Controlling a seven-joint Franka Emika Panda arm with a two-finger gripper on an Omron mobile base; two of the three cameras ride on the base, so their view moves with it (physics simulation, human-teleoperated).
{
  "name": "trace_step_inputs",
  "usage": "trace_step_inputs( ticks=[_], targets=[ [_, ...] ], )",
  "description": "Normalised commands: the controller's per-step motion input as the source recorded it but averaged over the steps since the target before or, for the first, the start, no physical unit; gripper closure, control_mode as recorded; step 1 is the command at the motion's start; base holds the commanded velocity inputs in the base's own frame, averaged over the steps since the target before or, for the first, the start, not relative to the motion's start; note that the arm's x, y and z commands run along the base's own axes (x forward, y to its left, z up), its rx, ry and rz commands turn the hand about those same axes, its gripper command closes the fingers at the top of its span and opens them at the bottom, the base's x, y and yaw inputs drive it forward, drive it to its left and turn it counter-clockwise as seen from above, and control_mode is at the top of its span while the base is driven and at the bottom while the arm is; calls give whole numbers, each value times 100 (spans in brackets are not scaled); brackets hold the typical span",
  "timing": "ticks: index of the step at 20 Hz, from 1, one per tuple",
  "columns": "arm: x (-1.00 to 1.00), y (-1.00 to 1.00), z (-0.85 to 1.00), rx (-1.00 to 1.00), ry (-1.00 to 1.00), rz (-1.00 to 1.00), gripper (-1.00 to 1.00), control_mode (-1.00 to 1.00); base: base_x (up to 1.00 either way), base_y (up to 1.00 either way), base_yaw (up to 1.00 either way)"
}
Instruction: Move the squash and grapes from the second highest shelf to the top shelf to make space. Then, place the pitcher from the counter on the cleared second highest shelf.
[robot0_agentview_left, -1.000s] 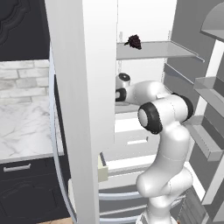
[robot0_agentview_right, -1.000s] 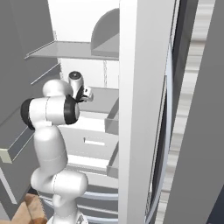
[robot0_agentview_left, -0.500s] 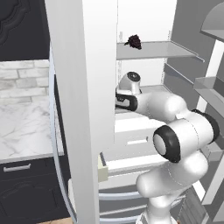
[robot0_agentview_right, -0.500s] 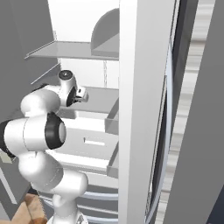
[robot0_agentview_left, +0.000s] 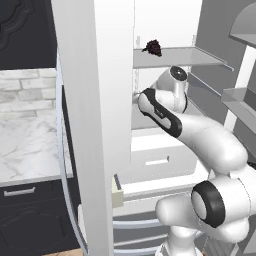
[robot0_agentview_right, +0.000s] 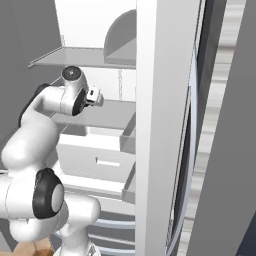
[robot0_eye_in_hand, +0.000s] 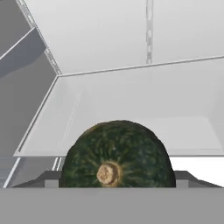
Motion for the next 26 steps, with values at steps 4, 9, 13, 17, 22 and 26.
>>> trace_step_inputs(
  ticks=[4,9,13,17,22,26],
  targets=[
    [-33,-7,100,0,-24,0,100,-100,0,0,0],
    [-7,-7,97,0,-30,2,100,-100,0,0,0],
    [1,-7,90,0,-30,3,100,-100,0,0,0],
    [19,-4,76,0,-14,2,100,-100,0,0,0],
    [58,0,16,0,4,0,100,-100,0,0,0],
    [75,0,0,0,12,0,100,-100,0,0,0]
  ],
)
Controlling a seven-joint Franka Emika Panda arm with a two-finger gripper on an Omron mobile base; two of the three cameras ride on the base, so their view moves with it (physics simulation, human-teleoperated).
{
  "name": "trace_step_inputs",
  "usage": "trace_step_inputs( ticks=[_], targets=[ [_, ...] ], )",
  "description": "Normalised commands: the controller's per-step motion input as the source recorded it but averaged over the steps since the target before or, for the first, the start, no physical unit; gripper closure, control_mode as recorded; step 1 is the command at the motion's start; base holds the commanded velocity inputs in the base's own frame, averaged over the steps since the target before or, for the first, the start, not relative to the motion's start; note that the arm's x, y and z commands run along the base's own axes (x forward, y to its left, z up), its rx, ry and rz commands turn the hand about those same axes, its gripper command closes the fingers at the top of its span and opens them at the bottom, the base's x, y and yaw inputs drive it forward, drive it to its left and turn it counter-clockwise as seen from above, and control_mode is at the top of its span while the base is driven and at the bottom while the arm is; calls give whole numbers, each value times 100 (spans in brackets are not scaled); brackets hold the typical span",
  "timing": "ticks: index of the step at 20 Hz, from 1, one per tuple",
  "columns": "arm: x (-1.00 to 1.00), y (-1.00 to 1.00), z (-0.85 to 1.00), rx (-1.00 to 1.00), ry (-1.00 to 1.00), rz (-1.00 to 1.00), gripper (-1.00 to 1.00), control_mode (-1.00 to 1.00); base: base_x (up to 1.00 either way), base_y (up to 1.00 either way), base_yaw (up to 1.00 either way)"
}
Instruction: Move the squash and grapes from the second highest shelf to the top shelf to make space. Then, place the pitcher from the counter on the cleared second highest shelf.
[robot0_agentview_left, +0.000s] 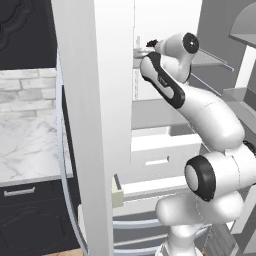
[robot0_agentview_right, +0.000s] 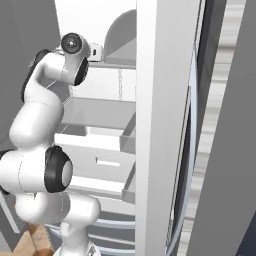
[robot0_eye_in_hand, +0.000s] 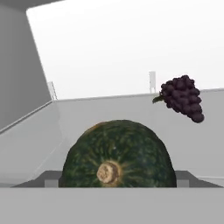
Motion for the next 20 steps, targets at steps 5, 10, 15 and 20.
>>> trace_step_inputs(
  ticks=[5,10,15,20],
  targets=[
    [81,0,-17,0,6,3,100,-100,0,0,0],
    [75,12,-36,-2,0,2,100,-100,0,0,0],
    [81,21,-39,-3,0,1,100,-100,0,0,0],
    [93,14,-6,0,5,0,100,-100,0,0,0]
  ],
)
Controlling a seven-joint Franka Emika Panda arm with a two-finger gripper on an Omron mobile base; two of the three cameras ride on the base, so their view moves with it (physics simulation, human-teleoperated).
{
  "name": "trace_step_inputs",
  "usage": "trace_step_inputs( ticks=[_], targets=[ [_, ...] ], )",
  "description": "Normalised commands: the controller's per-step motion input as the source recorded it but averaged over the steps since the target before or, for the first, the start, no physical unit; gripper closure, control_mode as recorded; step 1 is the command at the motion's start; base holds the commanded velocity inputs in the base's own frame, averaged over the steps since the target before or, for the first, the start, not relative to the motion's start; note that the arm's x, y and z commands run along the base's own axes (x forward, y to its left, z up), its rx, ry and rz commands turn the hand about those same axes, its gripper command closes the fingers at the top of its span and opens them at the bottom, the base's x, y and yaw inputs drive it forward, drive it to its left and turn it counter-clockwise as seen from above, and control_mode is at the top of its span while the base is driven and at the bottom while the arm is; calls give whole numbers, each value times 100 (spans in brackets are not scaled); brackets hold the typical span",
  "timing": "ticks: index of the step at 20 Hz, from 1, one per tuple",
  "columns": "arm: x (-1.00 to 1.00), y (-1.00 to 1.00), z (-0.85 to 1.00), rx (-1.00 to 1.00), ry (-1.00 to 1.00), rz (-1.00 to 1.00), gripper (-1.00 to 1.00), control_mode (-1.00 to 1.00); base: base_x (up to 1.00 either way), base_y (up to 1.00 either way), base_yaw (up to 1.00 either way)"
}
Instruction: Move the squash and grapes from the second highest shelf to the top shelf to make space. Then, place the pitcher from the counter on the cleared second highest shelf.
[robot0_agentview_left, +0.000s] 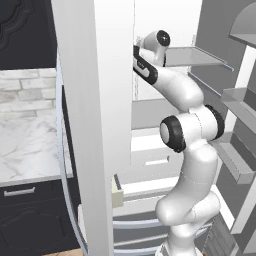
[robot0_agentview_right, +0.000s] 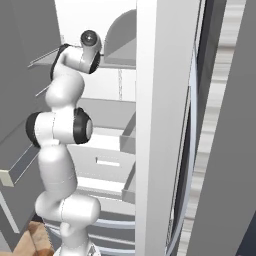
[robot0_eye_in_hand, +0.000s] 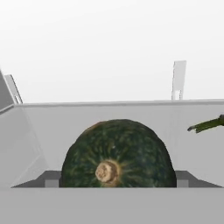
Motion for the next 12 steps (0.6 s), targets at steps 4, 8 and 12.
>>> trace_step_inputs(
  ticks=[4,8,12],
  targets=[
    [83,23,-12,-1,6,0,100,-100,0,0,0],
    [41,34,-29,-7,0,0,100,-100,0,0,0],
    [1,31,-30,-9,0,0,-100,-100,0,0,0]
  ],
)
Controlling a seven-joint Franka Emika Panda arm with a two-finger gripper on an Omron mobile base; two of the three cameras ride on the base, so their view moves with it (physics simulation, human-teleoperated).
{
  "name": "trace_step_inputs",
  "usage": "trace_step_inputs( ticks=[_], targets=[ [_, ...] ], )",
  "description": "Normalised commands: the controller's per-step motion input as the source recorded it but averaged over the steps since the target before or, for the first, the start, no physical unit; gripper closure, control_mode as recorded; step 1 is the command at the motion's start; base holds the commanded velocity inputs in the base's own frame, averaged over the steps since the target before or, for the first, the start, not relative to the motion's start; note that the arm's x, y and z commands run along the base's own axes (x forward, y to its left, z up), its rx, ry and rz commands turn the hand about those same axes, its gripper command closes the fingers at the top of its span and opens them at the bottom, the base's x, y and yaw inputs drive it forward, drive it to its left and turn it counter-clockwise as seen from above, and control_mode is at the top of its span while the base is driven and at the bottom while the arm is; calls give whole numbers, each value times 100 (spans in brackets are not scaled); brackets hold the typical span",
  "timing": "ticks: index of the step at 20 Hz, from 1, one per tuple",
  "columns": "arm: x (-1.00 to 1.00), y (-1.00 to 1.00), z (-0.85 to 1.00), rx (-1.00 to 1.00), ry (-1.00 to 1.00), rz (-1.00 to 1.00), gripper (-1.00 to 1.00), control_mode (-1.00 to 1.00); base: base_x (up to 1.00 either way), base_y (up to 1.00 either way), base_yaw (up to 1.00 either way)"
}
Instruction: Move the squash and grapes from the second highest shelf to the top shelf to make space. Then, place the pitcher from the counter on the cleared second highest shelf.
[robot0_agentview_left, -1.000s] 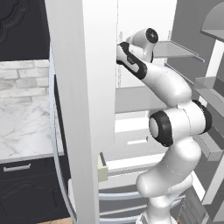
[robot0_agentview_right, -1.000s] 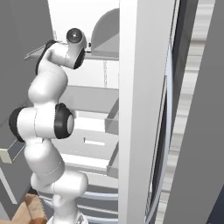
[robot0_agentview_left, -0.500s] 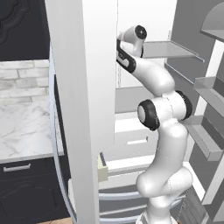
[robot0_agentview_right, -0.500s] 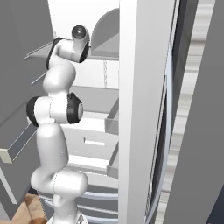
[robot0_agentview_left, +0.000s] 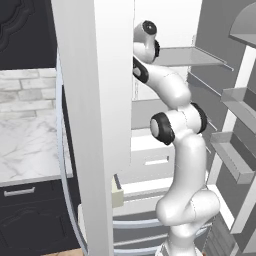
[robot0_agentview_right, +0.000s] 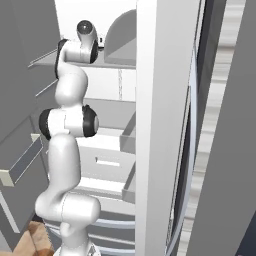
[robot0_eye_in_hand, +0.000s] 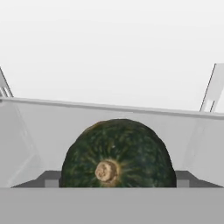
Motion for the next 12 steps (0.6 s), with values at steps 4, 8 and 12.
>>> trace_step_inputs(
  ticks=[4,8,12],
  targets=[
    [0,17,-47,-10,0,0,-100,-100,0,0,0],
    [0,0,-56,-6,0,0,-100,-100,0,0,0],
    [0,0,-36,-3,-10,-2,-100,-100,0,0,0]
  ],
)
